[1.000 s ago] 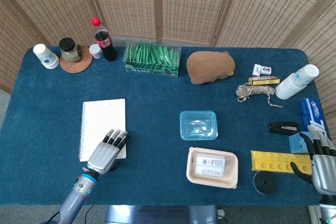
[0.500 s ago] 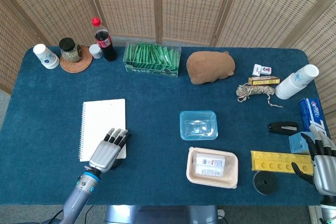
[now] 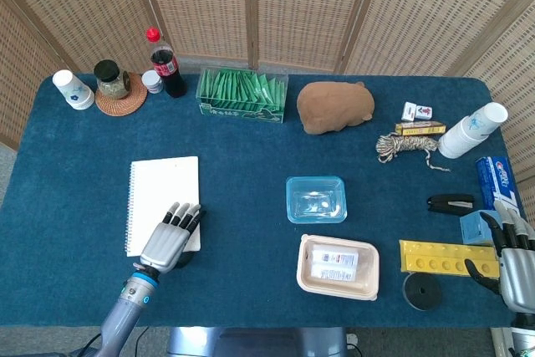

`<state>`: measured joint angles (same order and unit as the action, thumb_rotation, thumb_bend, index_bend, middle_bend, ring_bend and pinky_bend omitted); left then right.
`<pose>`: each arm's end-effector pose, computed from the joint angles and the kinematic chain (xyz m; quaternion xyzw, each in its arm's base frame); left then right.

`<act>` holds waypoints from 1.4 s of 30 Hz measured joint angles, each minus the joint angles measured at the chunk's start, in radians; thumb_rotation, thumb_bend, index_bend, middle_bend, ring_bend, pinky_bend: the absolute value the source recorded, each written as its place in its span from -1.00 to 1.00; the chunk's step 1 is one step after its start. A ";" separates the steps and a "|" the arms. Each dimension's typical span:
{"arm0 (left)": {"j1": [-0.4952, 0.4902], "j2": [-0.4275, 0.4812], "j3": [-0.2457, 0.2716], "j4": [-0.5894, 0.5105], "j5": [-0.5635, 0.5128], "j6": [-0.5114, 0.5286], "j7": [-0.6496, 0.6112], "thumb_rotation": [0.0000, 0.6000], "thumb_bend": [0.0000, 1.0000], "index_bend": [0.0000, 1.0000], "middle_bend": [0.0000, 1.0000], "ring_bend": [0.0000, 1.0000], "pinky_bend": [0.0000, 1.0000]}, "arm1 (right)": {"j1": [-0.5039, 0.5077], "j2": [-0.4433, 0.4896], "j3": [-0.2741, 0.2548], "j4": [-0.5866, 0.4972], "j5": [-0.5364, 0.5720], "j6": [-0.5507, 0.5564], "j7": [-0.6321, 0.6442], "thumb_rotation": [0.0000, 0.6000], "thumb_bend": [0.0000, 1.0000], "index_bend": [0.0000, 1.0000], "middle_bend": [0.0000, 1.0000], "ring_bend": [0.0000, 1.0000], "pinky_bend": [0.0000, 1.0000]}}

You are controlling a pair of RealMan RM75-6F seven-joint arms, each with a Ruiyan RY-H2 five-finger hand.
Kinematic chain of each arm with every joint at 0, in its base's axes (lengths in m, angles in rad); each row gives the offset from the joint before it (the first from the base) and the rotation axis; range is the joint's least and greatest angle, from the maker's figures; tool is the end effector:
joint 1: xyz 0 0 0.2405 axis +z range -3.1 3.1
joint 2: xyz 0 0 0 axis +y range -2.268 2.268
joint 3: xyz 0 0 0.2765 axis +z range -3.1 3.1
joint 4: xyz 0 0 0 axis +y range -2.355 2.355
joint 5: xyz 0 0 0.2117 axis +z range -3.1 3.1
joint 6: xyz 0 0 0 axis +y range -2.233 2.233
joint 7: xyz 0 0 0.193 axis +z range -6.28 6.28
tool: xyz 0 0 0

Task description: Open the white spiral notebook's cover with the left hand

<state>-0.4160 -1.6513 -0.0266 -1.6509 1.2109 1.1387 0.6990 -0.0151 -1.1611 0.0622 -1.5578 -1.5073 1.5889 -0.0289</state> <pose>-0.1959 0.2744 -0.0759 -0.7614 -0.3758 -0.2945 0.4385 -0.3483 -0.1999 0.1771 0.5608 -0.3686 0.3815 0.6357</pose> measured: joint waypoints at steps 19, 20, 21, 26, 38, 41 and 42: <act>0.043 0.013 0.013 0.022 0.071 0.106 -0.120 1.00 0.25 -0.93 -0.87 -1.00 -1.00 | -0.007 -0.006 0.008 0.011 -0.021 0.032 0.018 1.00 -0.49 -0.76 -0.85 -0.88 -0.74; 0.048 0.015 0.012 0.023 0.075 0.117 -0.128 1.00 0.26 -0.95 -0.88 -1.00 -1.00 | -0.008 -0.007 0.008 0.013 -0.022 0.034 0.021 1.00 -0.49 -0.76 -0.85 -0.88 -0.74; 0.054 0.017 0.012 0.024 0.080 0.130 -0.137 1.00 0.27 -0.96 -0.88 -1.00 -1.00 | -0.009 -0.007 0.009 0.015 -0.023 0.037 0.025 1.00 -0.49 -0.76 -0.85 -0.88 -0.74; 0.091 0.034 0.006 0.023 0.112 0.208 -0.192 1.00 0.29 -1.00 -0.88 -1.00 -1.00 | -0.012 -0.007 0.010 0.022 -0.028 0.044 0.036 1.00 -0.49 -0.76 -0.85 -0.88 -0.74; 0.215 0.139 0.003 -0.013 0.172 0.412 -0.301 1.00 0.27 -1.00 -0.89 -1.00 -1.00 | -0.008 -0.008 0.012 0.033 -0.041 0.048 0.048 1.00 -0.49 -0.77 -0.86 -0.88 -0.74; 0.253 0.191 0.008 -0.037 0.172 0.451 -0.308 1.00 0.27 -1.00 -0.89 -1.00 -1.00 | -0.004 -0.006 0.013 0.031 -0.050 0.048 0.047 1.00 -0.49 -0.77 -0.87 -0.88 -0.74; 0.266 0.207 0.010 -0.042 0.171 0.462 -0.309 1.00 0.27 -1.00 -0.89 -1.00 -1.00 | -0.002 -0.006 0.013 0.030 -0.054 0.048 0.046 1.00 -0.49 -0.77 -0.87 -0.88 -0.74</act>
<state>-0.1503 -1.4444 -0.0166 -1.6933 1.3822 1.6007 0.3902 -0.0171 -1.1671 0.0750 -1.5274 -1.5609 1.6369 0.0167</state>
